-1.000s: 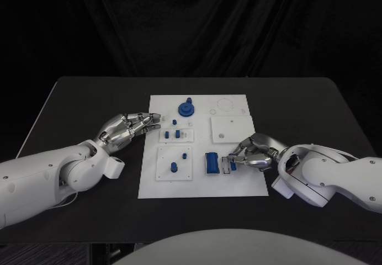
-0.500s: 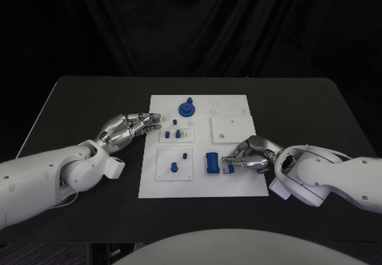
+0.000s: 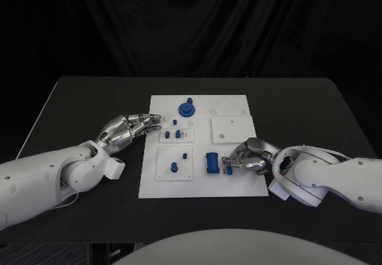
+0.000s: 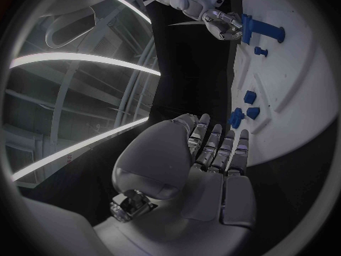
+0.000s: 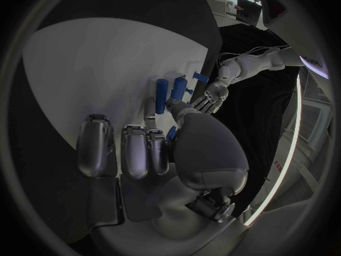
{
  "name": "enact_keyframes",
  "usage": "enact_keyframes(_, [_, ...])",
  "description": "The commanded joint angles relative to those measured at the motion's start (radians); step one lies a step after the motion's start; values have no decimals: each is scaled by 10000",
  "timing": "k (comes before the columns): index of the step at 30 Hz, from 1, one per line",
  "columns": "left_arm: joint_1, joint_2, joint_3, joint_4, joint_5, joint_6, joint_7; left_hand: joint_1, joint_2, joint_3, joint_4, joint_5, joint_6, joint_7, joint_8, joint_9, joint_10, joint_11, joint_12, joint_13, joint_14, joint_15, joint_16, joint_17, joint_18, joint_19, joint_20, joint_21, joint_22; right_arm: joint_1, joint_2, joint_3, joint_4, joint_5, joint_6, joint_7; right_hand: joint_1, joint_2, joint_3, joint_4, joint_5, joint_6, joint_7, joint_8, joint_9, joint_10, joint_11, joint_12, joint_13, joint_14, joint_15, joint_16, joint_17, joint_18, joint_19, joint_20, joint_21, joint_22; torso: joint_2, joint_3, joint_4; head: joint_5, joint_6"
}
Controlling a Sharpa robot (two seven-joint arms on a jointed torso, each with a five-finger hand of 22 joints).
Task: Assemble the parts on the task board
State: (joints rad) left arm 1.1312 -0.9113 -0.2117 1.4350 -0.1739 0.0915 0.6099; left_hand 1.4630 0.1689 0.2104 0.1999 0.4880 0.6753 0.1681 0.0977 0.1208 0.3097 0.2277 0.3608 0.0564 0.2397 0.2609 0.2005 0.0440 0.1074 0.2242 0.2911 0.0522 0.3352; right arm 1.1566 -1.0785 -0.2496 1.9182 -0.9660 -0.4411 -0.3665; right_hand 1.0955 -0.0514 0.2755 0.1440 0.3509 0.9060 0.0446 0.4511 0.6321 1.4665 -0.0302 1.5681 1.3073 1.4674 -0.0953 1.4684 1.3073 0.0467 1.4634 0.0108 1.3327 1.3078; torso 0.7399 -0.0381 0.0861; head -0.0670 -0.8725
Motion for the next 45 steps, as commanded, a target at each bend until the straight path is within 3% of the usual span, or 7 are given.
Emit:
enact_keyframes(1, [-21, 17, 8, 9, 24, 160, 100, -97, 15, 28, 6, 29, 34, 65, 59, 10, 28, 24, 36, 15, 20, 25, 68, 12, -122, 51, 11, 28, -8, -28, 29, 3, -17, -170, 99, -261, -152, 41, -63, 116, -67, 0, 31, -55, -15, 1043, 28, 27, 2635, 607, 28, -64, 39, 112, 387, 42, -33, 1859, -5, 16, -13, 14, -2])
enact_keyframes(18, [-47, 39, 8, -22, 25, 230, 39, -106, 14, 54, 7, 33, 31, 72, 59, 9, 29, 29, 32, 14, 22, 26, 75, 13, -121, 47, 12, 26, -16, -30, 100, 5, -85, -178, -206, -77, -655, 188, -490, 651, -584, 95, 10, 74, 4, 1043, 11, 27, 2635, 597, 16, -84, -41, 122, 373, 39, -72, 1846, 8, 5, -11, 32, -2])
enact_keyframes(22, [-55, 36, 8, -26, 25, 240, 24, -106, 14, 54, 7, 33, 31, 72, 59, 9, 29, 29, 32, 14, 22, 26, 75, 13, -121, 47, 12, 26, -16, -30, 109, 5, -95, -178, -272, -25, -932, 195, -872, 955, -1179, 129, -23, 218, 80, 1043, -16, 27, 2635, 592, -5, -89, -74, 124, 370, 25, -79, 1844, 13, 7, -10, 45, -2])
enact_keyframes(29, [-64, 25, 8, -17, 25, 241, 23, -106, 14, 54, 7, 33, 31, 72, 59, 9, 29, 29, 32, 14, 22, 26, 75, 13, -121, 47, 12, 26, -16, -30, 60, 5, -68, -178, -400, 82, -1092, 233, -1147, 1170, -1664, 103, -41, 304, 127, 1043, -32, 27, 2635, 589, -18, -90, -93, 127, 365, 11, -95, 1839, 6, 10, -16, 61, -2])
enact_keyframes(37, [-69, -17, 8, 7, 25, 219, 25, -115, 19, 78, 12, 35, 30, 77, 60, 8, 38, 24, 39, 15, 21, 32, 79, 13, -122, 47, 13, 24, -19, -31, -282, 2, 168, -223, -325, 192, -686, 223, -1226, 941, -1164, 86, -73, 445, 217, 1043, -59, 27, 2635, 591, -43, -81, -91, 124, 370, -11, -79, 1845, 7, 8, -11, 89, -2])
enact_keyframes(42, [-70, -49, 8, 23, 25, 191, 17, -115, 19, 78, 12, 35, 30, 77, 60, 8, 38, 24, 39, 15, 21, 32, 79, 13, -122, 47, 13, 24, -19, -79, -580, -1, 391, -240, -23, 101, -276, 200, -1360, 636, -916, 19, -131, 887, 576, 1043, -107, 27, 2635, 596, -80, -57, -62, 120, 375, -44, -63, 1851, 9, 2, -16, 75, -2])
enact_keyframes(45, [-71, -53, 8, 29, 25, 184, 11, -119, 16, 87, 12, 34, 32, 78, 62, 8, 49, 23, 50, 16, 26, 31, 86, 14, -122, 53, 12, 25, -12, -118, -712, -2, 490, -253, 134, 8, -168, 237, -1557, 570, -998, -104, -224, 1526, 1097, 1043, -184, 27, 2635, 595, -140, -50, -65, 119, 378, -94, -52, 1855, 10, 0, -21, 64, -2])
